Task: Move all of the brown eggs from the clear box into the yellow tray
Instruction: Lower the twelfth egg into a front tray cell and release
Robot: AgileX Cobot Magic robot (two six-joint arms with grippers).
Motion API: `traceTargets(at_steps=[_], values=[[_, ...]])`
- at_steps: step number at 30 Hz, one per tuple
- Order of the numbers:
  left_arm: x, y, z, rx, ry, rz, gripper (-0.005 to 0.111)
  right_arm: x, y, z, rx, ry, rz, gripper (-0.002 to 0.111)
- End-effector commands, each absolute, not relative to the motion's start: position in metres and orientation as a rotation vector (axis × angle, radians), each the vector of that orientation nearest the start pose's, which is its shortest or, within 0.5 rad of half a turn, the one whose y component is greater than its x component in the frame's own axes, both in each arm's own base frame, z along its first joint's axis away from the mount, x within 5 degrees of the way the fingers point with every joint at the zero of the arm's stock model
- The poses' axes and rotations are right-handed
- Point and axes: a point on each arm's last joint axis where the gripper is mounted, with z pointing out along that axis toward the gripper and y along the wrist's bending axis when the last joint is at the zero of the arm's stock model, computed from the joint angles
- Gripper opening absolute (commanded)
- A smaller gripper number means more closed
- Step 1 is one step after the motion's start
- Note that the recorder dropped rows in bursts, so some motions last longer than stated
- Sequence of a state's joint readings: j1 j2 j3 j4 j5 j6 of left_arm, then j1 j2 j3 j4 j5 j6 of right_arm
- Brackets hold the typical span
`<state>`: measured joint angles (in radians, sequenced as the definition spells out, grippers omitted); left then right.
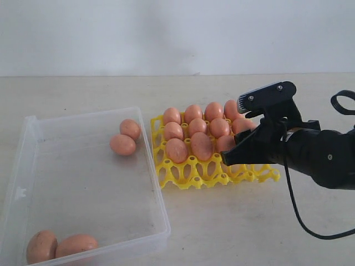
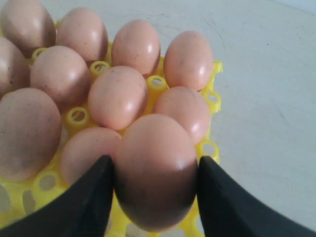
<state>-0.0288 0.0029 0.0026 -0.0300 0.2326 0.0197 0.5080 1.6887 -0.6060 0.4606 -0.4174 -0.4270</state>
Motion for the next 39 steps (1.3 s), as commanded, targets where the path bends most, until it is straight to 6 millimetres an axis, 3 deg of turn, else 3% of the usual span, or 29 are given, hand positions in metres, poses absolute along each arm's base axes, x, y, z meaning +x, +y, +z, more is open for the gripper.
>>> traceTargets(at_steps=[1,39], values=[[0.0555,-0.0026,0.1922,0.022,1.715,-0.042,-0.004,0.2713,0.1306,0.1512,-0.438,2.107,0.073,0.003],[0.0555,-0.0026,0.1922,0.022,1.715,-0.042,-0.004,0.2686,0.1302,0.1475,-0.425,2.157,0.087,0.003]])
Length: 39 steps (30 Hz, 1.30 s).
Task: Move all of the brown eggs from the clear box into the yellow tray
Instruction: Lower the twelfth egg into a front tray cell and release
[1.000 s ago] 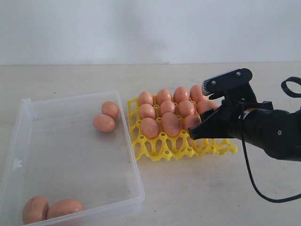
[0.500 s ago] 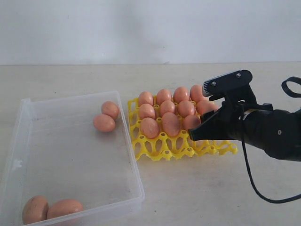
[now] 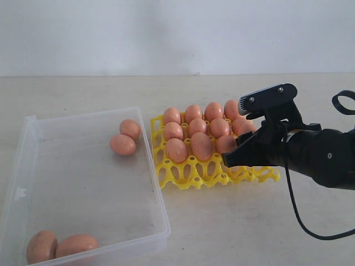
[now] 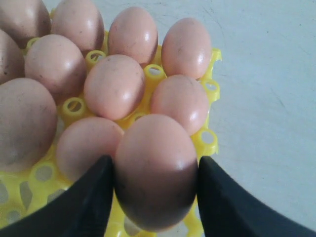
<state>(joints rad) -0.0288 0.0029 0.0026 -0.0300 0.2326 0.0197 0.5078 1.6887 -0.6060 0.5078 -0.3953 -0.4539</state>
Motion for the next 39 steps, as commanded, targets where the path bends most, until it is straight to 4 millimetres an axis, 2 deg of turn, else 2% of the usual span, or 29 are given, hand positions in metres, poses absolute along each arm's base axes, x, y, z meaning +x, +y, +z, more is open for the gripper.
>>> traceTargets(at_steps=[1,7,13,33,35,37,38,39], values=[[0.0555,-0.0026,0.1922,0.022,1.715,-0.042,-0.004,0.2686,0.1302,0.1475,-0.425,2.157,0.087,0.003],[0.0555,-0.0026,0.1922,0.022,1.715,-0.042,-0.004,0.2701,0.1298,0.1489,-0.415,2.134,0.079,0.003],[0.0555,-0.0026,0.1922,0.022,1.715,-0.042,-0.004,0.2707,0.1297,0.1420,-0.399,2.160,0.078,0.003],[0.0555,-0.0026,0.1922,0.022,1.715,-0.042,-0.004,0.2712,0.1295,0.1448,-0.394,2.143,0.077,0.003],[0.0555,-0.0026,0.1922,0.022,1.715,-0.042,-0.004,0.2712,0.1295,0.1448,-0.394,2.143,0.077,0.007],[0.0555,-0.0026,0.1922,0.022,1.715,-0.042,-0.004,0.2712,0.1295,0.1448,-0.394,2.143,0.077,0.020],[0.0555,-0.0026,0.1922,0.022,1.715,-0.042,-0.004,0.2712,0.1295,0.1448,-0.394,2.143,0.077,0.029],[0.0555,-0.0026,0.1922,0.022,1.715,-0.042,-0.004,0.2712,0.1295,0.1448,-0.394,2.143,0.077,0.033]])
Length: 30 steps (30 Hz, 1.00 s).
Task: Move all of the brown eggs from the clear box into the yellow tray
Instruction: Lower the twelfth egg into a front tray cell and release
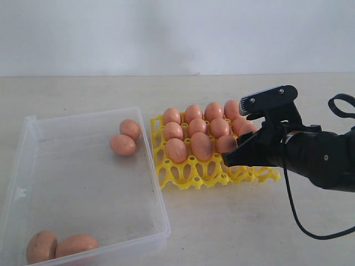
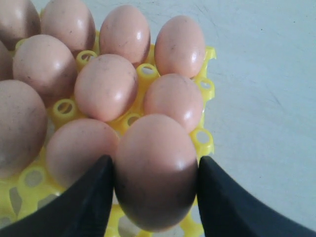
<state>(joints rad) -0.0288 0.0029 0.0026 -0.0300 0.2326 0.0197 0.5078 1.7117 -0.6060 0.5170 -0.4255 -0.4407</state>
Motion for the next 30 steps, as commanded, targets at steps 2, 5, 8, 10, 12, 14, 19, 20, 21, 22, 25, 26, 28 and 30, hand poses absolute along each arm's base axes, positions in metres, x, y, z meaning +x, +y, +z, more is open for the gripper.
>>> traceTargets(at_steps=[2,5,8,10,12,14,19,20,21,22,25,26,28,30], values=[[0.055,-0.003,0.192,0.022,1.715,-0.042,-0.004,0.271,0.129,0.145,-0.393,2.142,0.077,0.036],[0.055,-0.003,0.192,0.022,1.715,-0.042,-0.004,0.271,0.130,0.145,-0.390,2.147,0.081,0.036],[0.055,-0.003,0.192,0.022,1.715,-0.042,-0.004,0.271,0.129,0.144,-0.386,2.150,0.082,0.040],[0.055,-0.003,0.192,0.022,1.715,-0.042,-0.004,0.270,0.129,0.144,-0.382,2.161,0.086,0.047],[0.055,-0.003,0.192,0.022,1.715,-0.042,-0.004,0.270,0.129,0.145,-0.365,2.166,0.090,0.054],[0.055,-0.003,0.192,0.022,1.715,-0.042,-0.004,0.270,0.129,0.146,-0.356,2.167,0.094,0.057],[0.055,-0.003,0.192,0.022,1.715,-0.042,-0.004,0.270,0.129,0.146,-0.357,2.167,0.096,0.057],[0.055,-0.003,0.192,0.022,1.715,-0.042,-0.004,0.270,0.129,0.146,-0.359,2.167,0.094,0.057],[0.055,-0.003,0.192,0.022,1.715,-0.042,-0.004,0.270,0.129,0.146,-0.364,2.166,0.091,0.057],[0.055,-0.003,0.192,0.022,1.715,-0.042,-0.004,0.270,0.129,0.147,-0.364,2.161,0.089,0.057],[0.055,-0.003,0.192,0.022,1.715,-0.042,-0.004,0.270,0.128,0.150,-0.361,2.151,0.092,0.057],[0.055,-0.003,0.192,0.022,1.715,-0.042,-0.004,0.270,0.128,0.152,-0.358,2.144,0.095,0.057],[0.055,-0.003,0.192,0.022,1.715,-0.042,-0.004,0.269,0.128,0.159,-0.357,2.126,0.102,0.057],[0.055,-0.003,0.192,0.022,1.715,-0.042,-0.004,0.267,0.128,0.162,-0.368,2.126,0.106,0.057]])
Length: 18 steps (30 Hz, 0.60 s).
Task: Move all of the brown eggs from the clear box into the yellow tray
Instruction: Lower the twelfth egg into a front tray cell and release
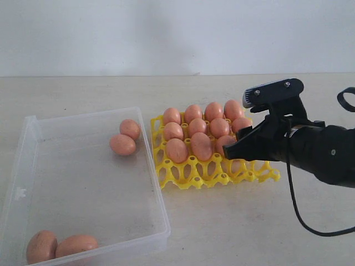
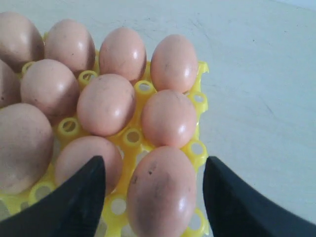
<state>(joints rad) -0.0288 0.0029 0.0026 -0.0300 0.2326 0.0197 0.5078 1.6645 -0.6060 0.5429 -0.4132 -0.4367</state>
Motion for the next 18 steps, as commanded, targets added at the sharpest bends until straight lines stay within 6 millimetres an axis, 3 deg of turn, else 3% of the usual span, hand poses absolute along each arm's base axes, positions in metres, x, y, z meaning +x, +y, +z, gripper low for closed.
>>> traceTargets(at_steps=[1,14,18], values=[[0.055,-0.003,0.192,0.022,1.715,-0.042,-0.004,0.265,0.127,0.164,-0.364,2.144,0.112,0.057],[0.055,-0.003,0.192,0.022,1.715,-0.042,-0.004,0.260,0.122,0.179,-0.353,2.138,0.087,0.056],[0.055,-0.003,0.192,0.022,1.715,-0.042,-0.004,0.261,0.119,0.179,-0.349,2.139,0.038,0.047]])
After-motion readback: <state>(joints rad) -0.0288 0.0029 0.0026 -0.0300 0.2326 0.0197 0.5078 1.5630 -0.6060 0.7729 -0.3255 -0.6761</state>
